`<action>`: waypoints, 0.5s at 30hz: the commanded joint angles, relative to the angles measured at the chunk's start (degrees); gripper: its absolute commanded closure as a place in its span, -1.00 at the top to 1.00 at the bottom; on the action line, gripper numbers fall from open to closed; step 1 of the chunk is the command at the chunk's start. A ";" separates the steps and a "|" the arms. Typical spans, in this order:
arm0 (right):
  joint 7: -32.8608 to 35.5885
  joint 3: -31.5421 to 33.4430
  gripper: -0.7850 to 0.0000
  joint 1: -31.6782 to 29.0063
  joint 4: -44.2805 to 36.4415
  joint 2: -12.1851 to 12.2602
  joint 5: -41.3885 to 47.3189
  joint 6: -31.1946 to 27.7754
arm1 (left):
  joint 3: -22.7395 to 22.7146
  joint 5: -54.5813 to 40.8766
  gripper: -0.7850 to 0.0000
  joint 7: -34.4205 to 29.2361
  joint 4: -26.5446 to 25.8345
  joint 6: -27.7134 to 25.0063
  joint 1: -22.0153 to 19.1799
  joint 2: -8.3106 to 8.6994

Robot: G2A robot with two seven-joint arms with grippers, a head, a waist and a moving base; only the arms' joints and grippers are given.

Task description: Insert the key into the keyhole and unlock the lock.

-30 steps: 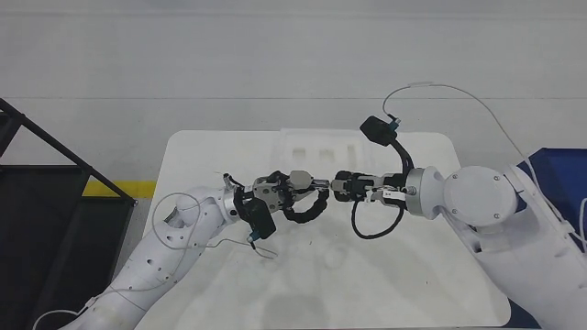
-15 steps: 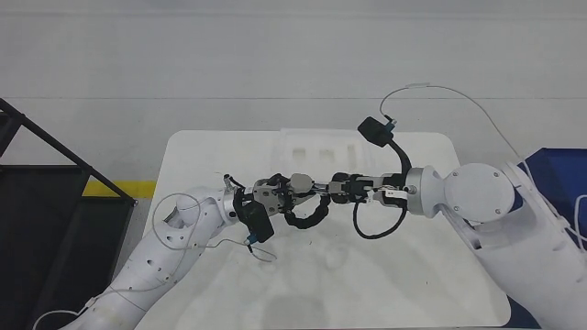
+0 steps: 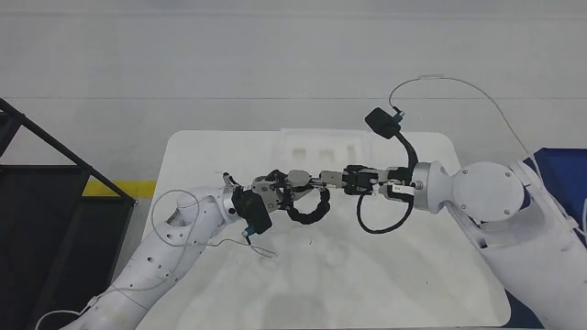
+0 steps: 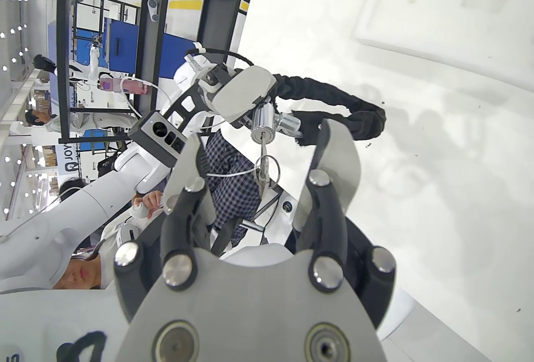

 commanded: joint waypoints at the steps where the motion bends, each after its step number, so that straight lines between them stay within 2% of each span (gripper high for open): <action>1: 0.33 0.06 1.00 0.19 -0.45 0.17 -2.09 -2.51 | -0.01 -1.34 -1.00 0.24 0.37 -1.08 -0.17 -0.09; 7: 2.23 0.87 1.00 -0.01 -0.43 0.71 -5.79 -14.88 | 0.19 -5.56 -1.00 0.70 1.46 -6.35 -0.69 -0.32; 13: 3.67 2.14 1.00 -1.78 0.17 1.27 -6.60 -34.72 | 0.45 -7.98 -1.00 -0.18 2.62 -12.65 -1.60 -0.35; 15: 2.70 3.37 1.00 -2.49 -0.09 1.57 -9.38 -40.13 | 0.46 -9.27 -1.00 -0.78 2.76 -14.54 -1.67 -0.37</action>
